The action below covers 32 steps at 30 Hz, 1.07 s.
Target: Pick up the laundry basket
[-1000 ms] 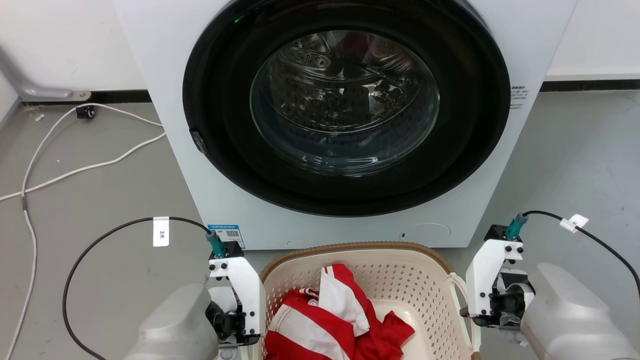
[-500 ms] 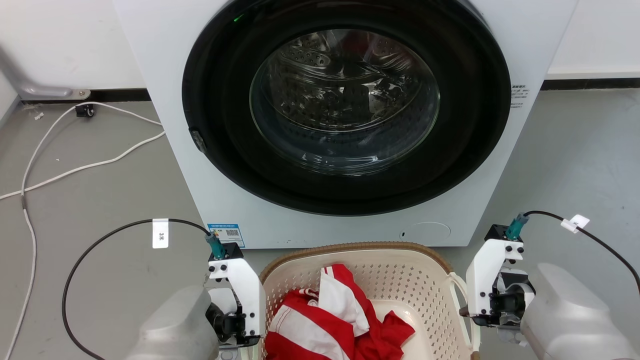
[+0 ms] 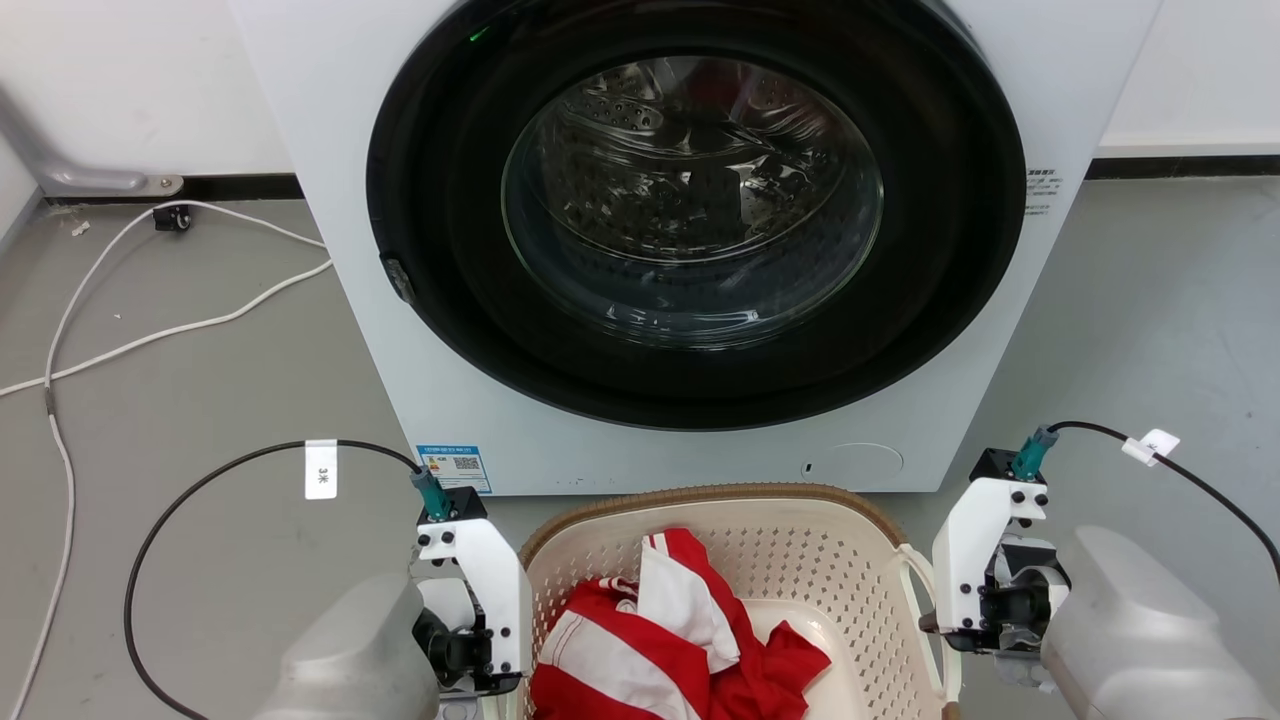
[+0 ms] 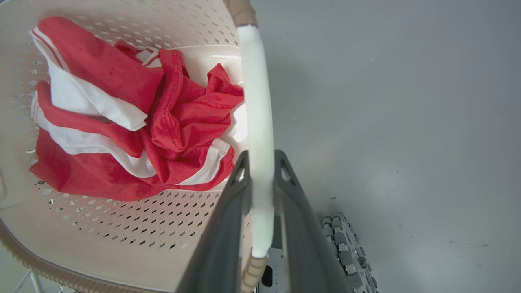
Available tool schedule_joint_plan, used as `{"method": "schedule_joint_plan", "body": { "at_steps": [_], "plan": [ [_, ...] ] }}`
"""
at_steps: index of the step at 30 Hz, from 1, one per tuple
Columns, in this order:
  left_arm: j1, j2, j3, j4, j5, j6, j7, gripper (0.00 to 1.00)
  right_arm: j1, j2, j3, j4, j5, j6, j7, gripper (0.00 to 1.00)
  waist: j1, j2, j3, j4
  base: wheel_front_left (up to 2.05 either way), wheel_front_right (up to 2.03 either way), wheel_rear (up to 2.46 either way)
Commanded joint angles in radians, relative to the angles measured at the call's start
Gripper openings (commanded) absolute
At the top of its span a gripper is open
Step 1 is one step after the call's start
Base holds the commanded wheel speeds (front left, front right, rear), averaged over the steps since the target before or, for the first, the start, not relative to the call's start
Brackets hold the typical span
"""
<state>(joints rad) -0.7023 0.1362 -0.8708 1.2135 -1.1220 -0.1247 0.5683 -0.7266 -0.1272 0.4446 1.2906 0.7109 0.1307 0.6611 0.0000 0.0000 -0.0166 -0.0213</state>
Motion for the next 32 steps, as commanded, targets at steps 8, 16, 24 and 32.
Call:
{"method": "schedule_joint_plan", "body": {
  "at_steps": [8, 16, 24, 32],
  "plan": [
    [-0.010, -0.009, -0.012, -0.003, -0.014, -0.010, -0.009, 0.00, 0.012, 0.012, -0.024, -0.003, -0.016, 0.000, 0.003, 0.00, 0.0000, 0.0000, 0.000, 0.000, 0.00, 0.00, 0.00],
    [-0.009, -0.008, -0.019, 0.000, -0.024, -0.010, -0.015, 0.00, 0.014, 0.016, -0.043, -0.003, -0.032, 0.000, 0.010, 0.00, 0.0000, 0.0000, 0.000, -0.002, 0.00, 0.00, 0.00],
    [-0.012, -0.009, -0.025, 0.006, -0.035, -0.011, -0.025, 0.00, 0.015, 0.016, -0.063, -0.003, -0.050, 0.000, 0.016, 0.00, 0.0000, 0.0000, 0.001, -0.002, 0.00, 0.00, 0.00],
    [-0.014, -0.010, -0.030, 0.010, -0.044, -0.010, -0.033, 0.00, 0.010, 0.020, -0.078, -0.003, -0.065, 0.000, 0.020, 0.00, 0.0000, 0.0000, 0.002, -0.002, 0.00, 0.00, 0.00]
  ]
}}
